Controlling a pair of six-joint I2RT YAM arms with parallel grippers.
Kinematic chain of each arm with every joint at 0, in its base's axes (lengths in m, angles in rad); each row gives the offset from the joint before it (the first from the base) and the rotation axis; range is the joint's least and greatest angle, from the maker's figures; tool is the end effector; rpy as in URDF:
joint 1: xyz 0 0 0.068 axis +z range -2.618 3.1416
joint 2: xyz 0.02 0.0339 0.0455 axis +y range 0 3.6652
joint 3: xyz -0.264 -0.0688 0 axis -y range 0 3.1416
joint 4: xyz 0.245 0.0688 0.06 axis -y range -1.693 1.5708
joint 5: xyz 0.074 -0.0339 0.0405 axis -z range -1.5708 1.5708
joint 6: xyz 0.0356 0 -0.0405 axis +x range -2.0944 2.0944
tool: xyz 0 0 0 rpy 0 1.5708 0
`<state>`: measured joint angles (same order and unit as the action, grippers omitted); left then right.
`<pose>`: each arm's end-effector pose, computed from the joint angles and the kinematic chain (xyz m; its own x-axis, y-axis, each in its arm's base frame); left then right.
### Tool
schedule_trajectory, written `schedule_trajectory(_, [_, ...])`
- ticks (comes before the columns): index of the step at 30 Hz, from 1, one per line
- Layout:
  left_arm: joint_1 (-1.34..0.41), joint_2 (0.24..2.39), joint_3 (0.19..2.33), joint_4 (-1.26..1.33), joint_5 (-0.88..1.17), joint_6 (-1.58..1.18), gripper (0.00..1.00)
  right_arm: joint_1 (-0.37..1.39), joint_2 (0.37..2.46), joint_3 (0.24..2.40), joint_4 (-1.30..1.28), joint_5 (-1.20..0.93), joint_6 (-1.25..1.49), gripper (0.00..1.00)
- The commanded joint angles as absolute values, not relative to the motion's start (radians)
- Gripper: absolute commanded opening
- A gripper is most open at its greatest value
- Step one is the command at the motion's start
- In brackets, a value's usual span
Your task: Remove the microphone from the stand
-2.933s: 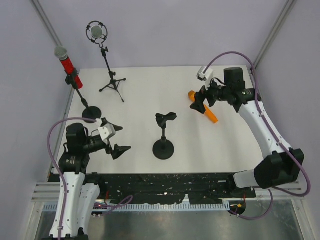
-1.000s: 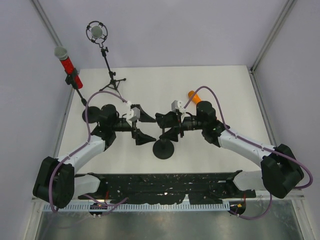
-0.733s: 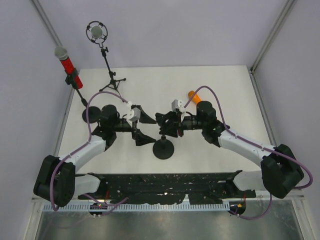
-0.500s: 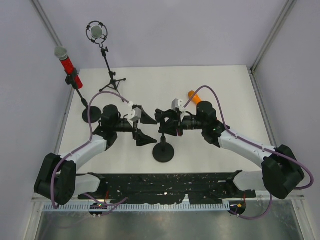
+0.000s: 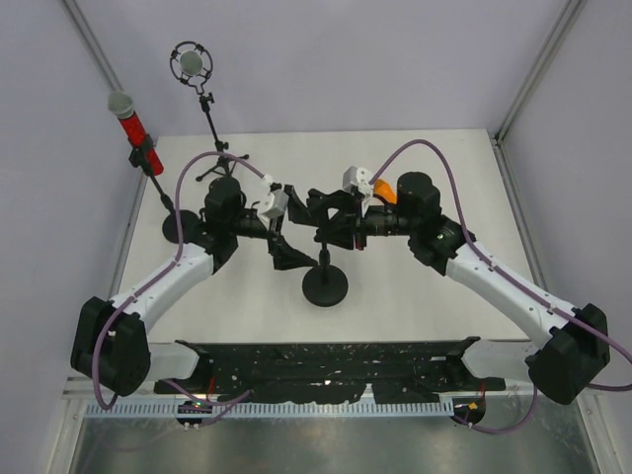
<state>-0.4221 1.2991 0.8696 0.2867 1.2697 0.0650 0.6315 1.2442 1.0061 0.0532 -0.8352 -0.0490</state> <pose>0.2420 -0.1460 0.3083 -0.0656 0.0506 -0.9966 0.9902 -0.1203 -0.0713 0.2135 0.1888 0.3461 -0.1000 -0.1139 -0.9885 -0.9905 0.1059 0.0880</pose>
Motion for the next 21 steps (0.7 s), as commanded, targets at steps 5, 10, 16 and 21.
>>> schedule_trajectory(5, [-0.569,1.331,0.784,0.538,1.31,-0.153,1.0,0.58,1.131,1.014,0.213,-0.914,0.118,0.06])
schedule_trajectory(10, [-0.595,1.335,0.788,0.578,1.348,-0.202,1.0,0.542,1.126,0.976,0.265,-0.914,0.167,0.06])
schedule_trajectory(16, [-0.614,1.338,0.761,0.702,1.353,-0.288,1.0,0.489,1.112,0.936,0.336,-0.908,0.207,0.05])
schedule_trajectory(21, [-0.611,1.325,0.758,0.718,1.365,-0.305,1.0,0.436,1.086,0.905,0.374,-0.888,0.221,0.05])
